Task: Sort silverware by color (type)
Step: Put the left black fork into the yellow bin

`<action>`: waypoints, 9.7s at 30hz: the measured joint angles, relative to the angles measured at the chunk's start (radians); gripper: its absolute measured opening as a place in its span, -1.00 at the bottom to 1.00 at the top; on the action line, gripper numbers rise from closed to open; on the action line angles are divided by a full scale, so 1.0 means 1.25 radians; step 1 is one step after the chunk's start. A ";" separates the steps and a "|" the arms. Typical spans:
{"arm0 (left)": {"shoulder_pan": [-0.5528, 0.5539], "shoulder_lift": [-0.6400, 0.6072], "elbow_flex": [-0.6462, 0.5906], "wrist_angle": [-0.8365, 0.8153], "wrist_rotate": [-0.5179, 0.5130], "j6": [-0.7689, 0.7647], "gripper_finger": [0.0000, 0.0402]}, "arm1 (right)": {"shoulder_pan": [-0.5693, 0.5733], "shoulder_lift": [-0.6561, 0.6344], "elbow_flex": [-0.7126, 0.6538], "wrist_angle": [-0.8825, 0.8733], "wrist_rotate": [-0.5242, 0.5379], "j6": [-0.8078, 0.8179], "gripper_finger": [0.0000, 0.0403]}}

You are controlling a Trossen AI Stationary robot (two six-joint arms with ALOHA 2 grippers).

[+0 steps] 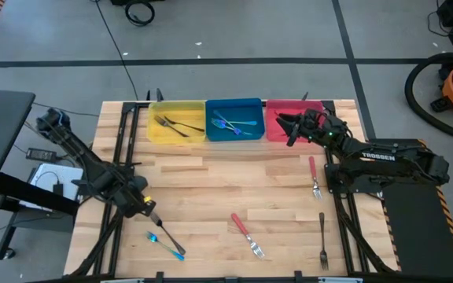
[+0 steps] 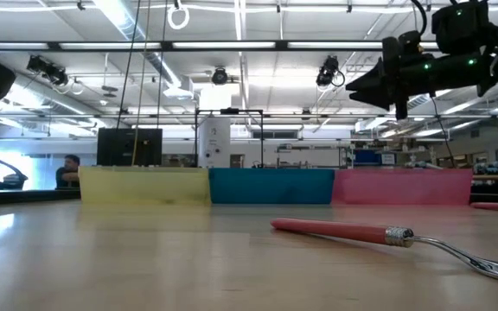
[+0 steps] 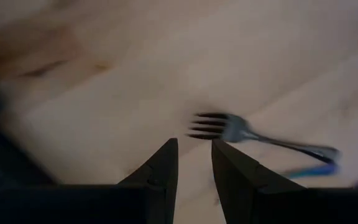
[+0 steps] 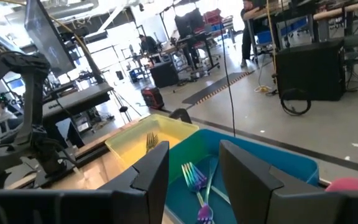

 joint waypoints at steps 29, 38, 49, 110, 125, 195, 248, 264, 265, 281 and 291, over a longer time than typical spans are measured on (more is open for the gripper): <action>-0.013 0.000 -0.123 0.262 -0.099 -0.024 -0.51 | 0.020 0.000 0.000 -0.009 -0.072 0.000 -0.26; -0.057 0.000 -0.100 0.118 -0.045 -0.094 -0.51 | 0.020 0.000 0.000 -0.009 -0.071 -0.002 -0.26; -0.075 0.000 -0.132 0.192 -0.050 -0.115 -0.51 | 0.020 0.000 0.000 -0.010 -0.071 -0.002 -0.26; -0.040 0.001 -0.198 0.325 -0.081 -0.004 -0.69 | 0.020 0.000 0.000 -0.010 -0.067 -0.018 -0.26; -0.040 0.001 -0.198 0.330 -0.084 -0.005 -0.99 | 0.020 0.000 0.000 -0.010 -0.067 -0.020 -0.26; 0.056 0.198 -0.196 0.610 -0.053 0.109 -0.56 | 0.020 0.000 0.000 -0.028 -0.027 -0.023 -0.26; 0.299 0.157 -0.198 0.671 -0.570 0.317 -1.00 | 0.020 0.000 0.000 -0.038 -0.024 -0.043 -0.26; 0.601 0.125 -0.198 0.978 -0.534 0.790 -1.00 | 0.020 0.000 0.000 0.005 -0.012 -0.095 -0.26; 0.616 0.125 -0.199 0.992 -0.534 0.808 -1.00 | 0.020 0.000 0.000 0.016 -0.012 -0.103 -0.26; 0.853 0.125 -0.198 1.228 -0.423 1.033 -1.00 | 0.020 0.000 0.000 0.287 -0.012 -0.206 -0.26; 0.946 0.089 -0.198 1.334 -0.370 1.139 -1.00 | 0.020 0.000 0.000 0.279 -0.012 -0.217 -0.26</action>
